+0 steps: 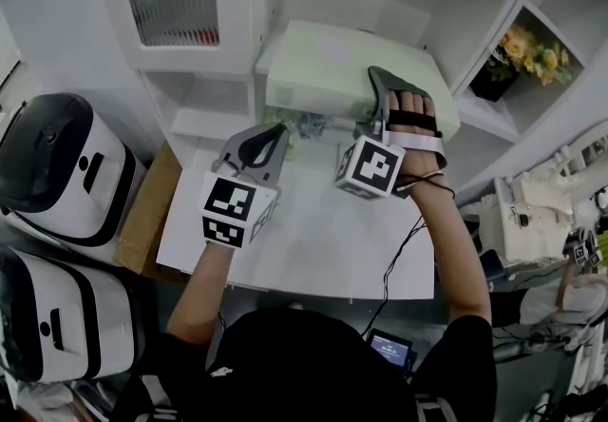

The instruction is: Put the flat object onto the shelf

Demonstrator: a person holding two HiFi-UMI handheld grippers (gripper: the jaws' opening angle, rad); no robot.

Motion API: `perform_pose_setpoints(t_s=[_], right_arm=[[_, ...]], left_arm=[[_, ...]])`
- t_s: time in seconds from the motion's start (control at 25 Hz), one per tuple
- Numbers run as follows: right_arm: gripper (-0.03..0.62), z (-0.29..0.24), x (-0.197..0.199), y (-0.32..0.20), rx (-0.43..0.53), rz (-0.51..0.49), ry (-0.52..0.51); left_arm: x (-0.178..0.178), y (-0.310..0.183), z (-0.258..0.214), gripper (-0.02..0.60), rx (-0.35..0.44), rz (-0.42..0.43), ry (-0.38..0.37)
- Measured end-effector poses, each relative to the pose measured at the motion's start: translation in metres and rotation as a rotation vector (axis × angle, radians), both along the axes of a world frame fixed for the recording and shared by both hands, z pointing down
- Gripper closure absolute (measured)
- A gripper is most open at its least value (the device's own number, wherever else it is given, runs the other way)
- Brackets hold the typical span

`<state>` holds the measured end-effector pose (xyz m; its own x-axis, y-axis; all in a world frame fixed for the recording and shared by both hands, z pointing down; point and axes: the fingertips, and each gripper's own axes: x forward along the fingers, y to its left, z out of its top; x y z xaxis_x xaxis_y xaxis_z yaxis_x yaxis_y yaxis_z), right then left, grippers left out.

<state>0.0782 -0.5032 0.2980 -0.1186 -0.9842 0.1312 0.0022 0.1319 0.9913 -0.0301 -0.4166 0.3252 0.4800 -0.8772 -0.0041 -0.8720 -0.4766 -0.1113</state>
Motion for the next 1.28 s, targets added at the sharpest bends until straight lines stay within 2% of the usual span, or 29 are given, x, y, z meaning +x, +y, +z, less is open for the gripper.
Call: perform_pose_setpoints(t_s=[0.4,0.6,0.84,1.04,1.28], right_arm=[[0.247,0.013,0.002,-0.025,-0.036,0.03,-0.013],[0.244,0.013,0.004,-0.04,-0.022,0.043,-0.005],[0.242,0.017,0.003,-0.054,-0.059,0.067,-0.012],[0.19,0.028,0.006,-0.069,-0.088,0.098,0.032],[0.166,0.031,0.006,-0.08,-0.094,0.114,0.044]], left_arm=[[-0.002,-0.012,0.008,0.572,-0.015,-0.018,-0.008],[-0.002,-0.018,0.01,0.572,-0.018,-0.024,-0.006],[-0.002,-0.024,0.015,0.572,-0.025,-0.026,0.0],[-0.007,-0.029,0.018,0.572,-0.033,-0.039,0.005],[-0.011,-0.032,0.021,0.572,-0.039,-0.051,0.011]])
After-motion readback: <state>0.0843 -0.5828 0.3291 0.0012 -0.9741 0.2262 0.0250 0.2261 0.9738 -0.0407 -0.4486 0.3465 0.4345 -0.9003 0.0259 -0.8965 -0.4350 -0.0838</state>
